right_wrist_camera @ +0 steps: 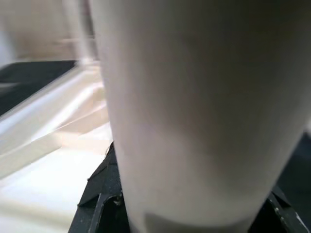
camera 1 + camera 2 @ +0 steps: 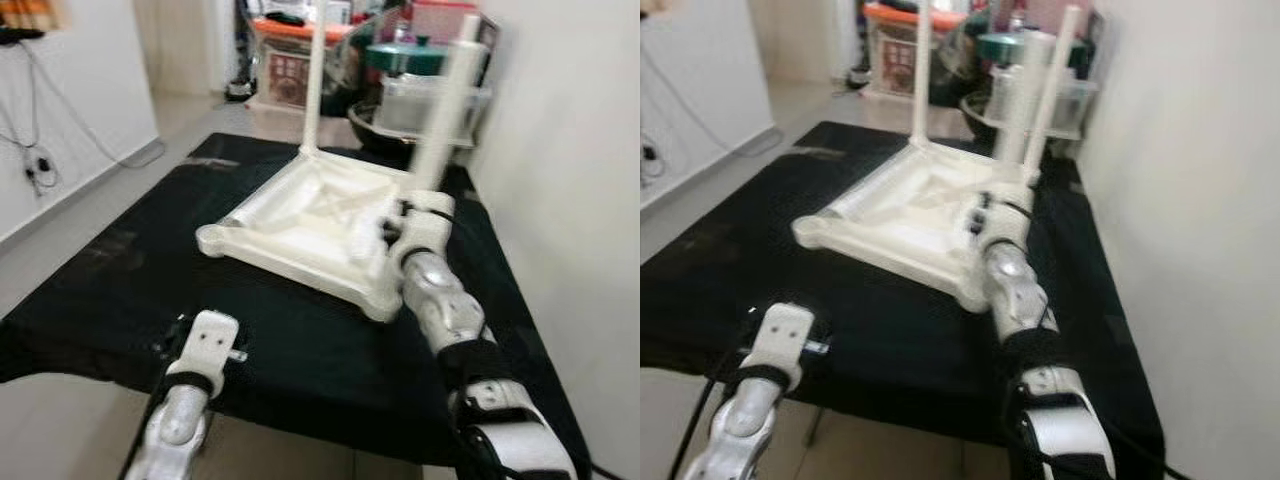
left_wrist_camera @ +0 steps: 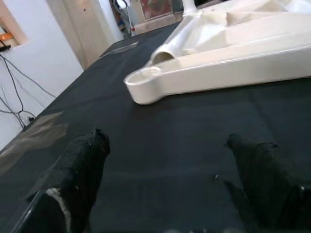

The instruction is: Building children table

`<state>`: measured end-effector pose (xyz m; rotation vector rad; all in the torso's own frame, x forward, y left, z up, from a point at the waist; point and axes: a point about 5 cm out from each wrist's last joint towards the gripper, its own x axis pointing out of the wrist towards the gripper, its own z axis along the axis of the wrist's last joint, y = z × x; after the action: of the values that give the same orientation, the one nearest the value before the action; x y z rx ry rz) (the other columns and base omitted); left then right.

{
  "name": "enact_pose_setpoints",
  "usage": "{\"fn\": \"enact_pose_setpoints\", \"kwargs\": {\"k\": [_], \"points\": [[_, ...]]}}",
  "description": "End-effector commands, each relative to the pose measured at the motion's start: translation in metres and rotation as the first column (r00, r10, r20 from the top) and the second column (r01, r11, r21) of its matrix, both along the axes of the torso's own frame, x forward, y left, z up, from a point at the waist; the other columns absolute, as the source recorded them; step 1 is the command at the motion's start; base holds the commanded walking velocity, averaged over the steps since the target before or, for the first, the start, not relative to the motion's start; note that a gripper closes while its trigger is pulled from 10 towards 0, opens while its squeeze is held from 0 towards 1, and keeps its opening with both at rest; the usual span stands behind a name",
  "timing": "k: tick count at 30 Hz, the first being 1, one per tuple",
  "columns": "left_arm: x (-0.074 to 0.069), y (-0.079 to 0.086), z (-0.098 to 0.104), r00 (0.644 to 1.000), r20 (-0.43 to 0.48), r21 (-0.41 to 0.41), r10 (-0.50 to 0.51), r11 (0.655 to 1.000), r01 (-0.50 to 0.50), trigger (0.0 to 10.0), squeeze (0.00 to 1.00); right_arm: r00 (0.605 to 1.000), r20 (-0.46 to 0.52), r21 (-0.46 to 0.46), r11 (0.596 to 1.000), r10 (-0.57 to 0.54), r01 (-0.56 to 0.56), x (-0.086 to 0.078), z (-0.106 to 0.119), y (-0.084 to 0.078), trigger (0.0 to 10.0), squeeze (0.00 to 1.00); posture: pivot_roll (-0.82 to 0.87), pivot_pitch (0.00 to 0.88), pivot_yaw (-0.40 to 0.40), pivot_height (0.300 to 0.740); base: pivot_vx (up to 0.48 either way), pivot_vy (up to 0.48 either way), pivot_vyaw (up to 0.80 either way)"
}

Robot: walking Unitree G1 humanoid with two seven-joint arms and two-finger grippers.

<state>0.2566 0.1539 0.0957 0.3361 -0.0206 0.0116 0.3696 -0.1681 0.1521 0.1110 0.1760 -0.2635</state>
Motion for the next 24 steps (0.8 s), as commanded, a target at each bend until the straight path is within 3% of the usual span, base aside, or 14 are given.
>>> {"fn": "enact_pose_setpoints", "kwargs": {"k": [1,3,4,6,7,10,13,14,15,17,18,22,23,24], "points": [[0.001,-0.003,-0.001,1.000,-0.011,0.009,-0.020,1.000,0.021,10.0,0.00,0.964,-0.254,-0.021,0.997,-0.083,0.080,-0.030,-0.056,-0.013,0.0,0.00,0.06,0.000,-0.079,0.740,0.000,0.000,0.00],[0.001,-0.003,-0.001,1.000,-0.013,0.010,-0.023,1.000,0.023,10.0,0.00,0.967,-0.248,-0.030,0.998,-0.062,0.056,-0.033,-0.052,-0.010,0.0,0.00,0.05,0.000,-0.075,0.740,0.000,0.000,0.00],[0.001,-0.004,-0.002,1.000,-0.014,0.010,-0.025,1.000,0.026,10.0,0.00,0.970,-0.238,-0.035,0.999,-0.047,0.040,-0.031,-0.050,-0.007,8.6,0.00,0.05,0.000,-0.077,0.740,0.000,0.000,0.00],[0.001,-0.004,-0.002,1.000,-0.014,0.010,-0.025,1.000,0.026,10.0,0.00,0.970,-0.238,-0.035,0.999,-0.047,0.040,-0.031,-0.050,-0.007,8.6,0.00,0.05,0.000,-0.077,0.740,0.000,0.000,0.00],[0.003,-0.006,-0.001,0.999,-0.014,0.010,-0.029,1.000,0.029,10.0,0.00,0.971,-0.238,0.012,1.000,-0.014,0.018,-0.024,-0.049,-0.001,10.0,0.00,0.05,0.000,-0.076,0.740,0.000,0.000,0.00],[0.003,-0.005,-0.001,0.999,-0.013,0.010,-0.030,0.999,0.030,10.0,0.00,0.975,-0.193,0.106,0.990,0.114,-0.094,-0.011,-0.040,0.016,10.0,0.00,0.06,0.000,-0.079,0.740,0.000,0.000,0.00],[0.003,-0.004,-0.001,1.000,-0.012,0.011,-0.029,1.000,0.029,10.0,0.00,0.932,-0.032,0.235,0.909,0.362,-0.345,0.001,-0.018,0.044,10.0,0.00,0.06,0.000,-0.079,0.740,0.000,0.000,0.00],[0.003,-0.004,-0.001,1.000,-0.012,0.010,-0.029,1.000,0.029,10.0,0.00,0.877,0.057,0.260,0.841,0.476,-0.474,0.003,-0.008,0.056,10.0,0.00,0.06,0.000,-0.079,0.740,0.000,0.000,0.00],[0.004,-0.005,-0.002,0.999,-0.012,0.011,-0.034,0.999,0.035,10.0,0.00,0.708,0.156,0.202,0.679,0.689,-0.706,-0.001,-0.004,0.067,10.0,0.00,0.07,0.000,-0.093,0.740,0.000,0.000,0.00],[0.005,-0.007,-0.001,0.999,-0.011,0.013,-0.040,0.999,0.040,10.0,0.00,0.670,0.180,0.183,0.644,0.720,-0.743,-0.002,-0.005,0.066,10.0,0.00,0.07,0.000,-0.093,0.740,0.000,0.000,0.00],[0.005,-0.008,0.000,0.999,-0.007,0.013,-0.043,0.999,0.044,10.0,0.00,0.673,0.181,0.199,0.643,0.717,-0.739,-0.002,-0.008,0.062,10.0,0.46,0.09,0.000,-0.106,0.740,0.000,0.000,0.00],[0.005,-0.008,0.001,0.999,-0.004,0.012,-0.043,0.999,0.043,10.0,0.00,0.685,0.171,0.219,0.650,0.709,-0.728,-0.001,-0.010,0.061,10.0,0.46,0.09,0.000,-0.106,0.740,0.000,0.000,0.00],[0.005,-0.007,0.001,0.999,-0.003,0.014,-0.036,0.999,0.036,10.0,0.00,0.700,0.145,0.220,0.667,0.699,-0.712,-0.001,-0.013,0.061,10.0,1.00,0.09,0.000,-0.106,0.740,0.000,0.000,0.00],[0.005,-0.007,0.001,0.999,-0.003,0.014,-0.036,0.999,0.036,10.0,0.00,0.700,0.145,0.220,0.667,0.699,-0.712,-0.001,-0.013,0.061,10.0,1.00,0.09,0.000,-0.106,0.740,0.000,0.000,0.00]]}}
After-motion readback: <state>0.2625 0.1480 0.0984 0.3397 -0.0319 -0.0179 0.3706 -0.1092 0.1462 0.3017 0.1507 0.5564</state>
